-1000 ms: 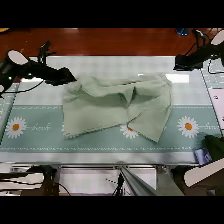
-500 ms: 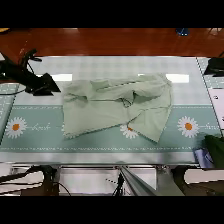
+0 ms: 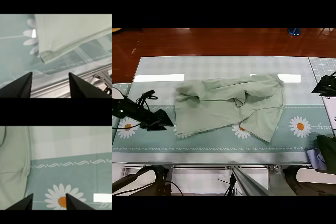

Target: Fold the shirts.

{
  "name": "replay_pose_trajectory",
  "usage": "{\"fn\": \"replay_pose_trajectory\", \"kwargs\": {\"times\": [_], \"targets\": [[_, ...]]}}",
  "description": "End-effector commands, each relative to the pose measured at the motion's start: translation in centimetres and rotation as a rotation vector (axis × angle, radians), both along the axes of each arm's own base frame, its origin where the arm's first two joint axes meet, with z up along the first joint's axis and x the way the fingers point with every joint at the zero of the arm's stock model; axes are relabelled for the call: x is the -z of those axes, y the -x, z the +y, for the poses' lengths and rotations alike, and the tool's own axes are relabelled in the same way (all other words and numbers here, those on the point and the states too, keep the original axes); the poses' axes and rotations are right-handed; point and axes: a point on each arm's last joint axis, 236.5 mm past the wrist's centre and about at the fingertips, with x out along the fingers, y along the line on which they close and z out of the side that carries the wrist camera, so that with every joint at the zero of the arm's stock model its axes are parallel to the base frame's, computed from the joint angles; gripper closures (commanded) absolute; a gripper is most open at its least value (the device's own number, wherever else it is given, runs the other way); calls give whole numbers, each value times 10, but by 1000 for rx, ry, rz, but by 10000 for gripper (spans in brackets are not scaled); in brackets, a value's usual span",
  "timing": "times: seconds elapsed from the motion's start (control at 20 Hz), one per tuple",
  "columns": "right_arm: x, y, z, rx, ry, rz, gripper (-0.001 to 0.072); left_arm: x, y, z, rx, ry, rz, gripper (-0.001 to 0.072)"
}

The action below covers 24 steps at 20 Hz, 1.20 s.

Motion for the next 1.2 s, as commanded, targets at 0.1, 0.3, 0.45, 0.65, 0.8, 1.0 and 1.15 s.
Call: {"fn": "replay_pose_trajectory", "kwargs": {"times": [0.1, 0.3, 0.45, 0.65, 0.8, 1.0, 1.15], "targets": [[6, -11, 4, 7, -22, -56, 216, 37, 24, -10, -126, 47, 41, 150], [5, -12, 6, 6, -28, -58, 217, 57, 2, -18, -253, 68, -22, 150], [4, -13, 10, 6, -48, -63, 218, 62, -13, -29, -287, 100, -43, 150], [4, -10, 13, 2, -61, -53, 217, 75, -8, -62, -225, 130, 7, 207], [5, -6, 12, -9, -56, -40, 217, 78, -6, -65, -211, 129, 21, 678], [25, 8, 2, 20, -52, 7, 217, 70, -7, -61, -193, 153, -4, 679], [51, 15, 16, 89, -181, -1, 214, 61, -9, -61, -168, 160, -49, 679]]}}
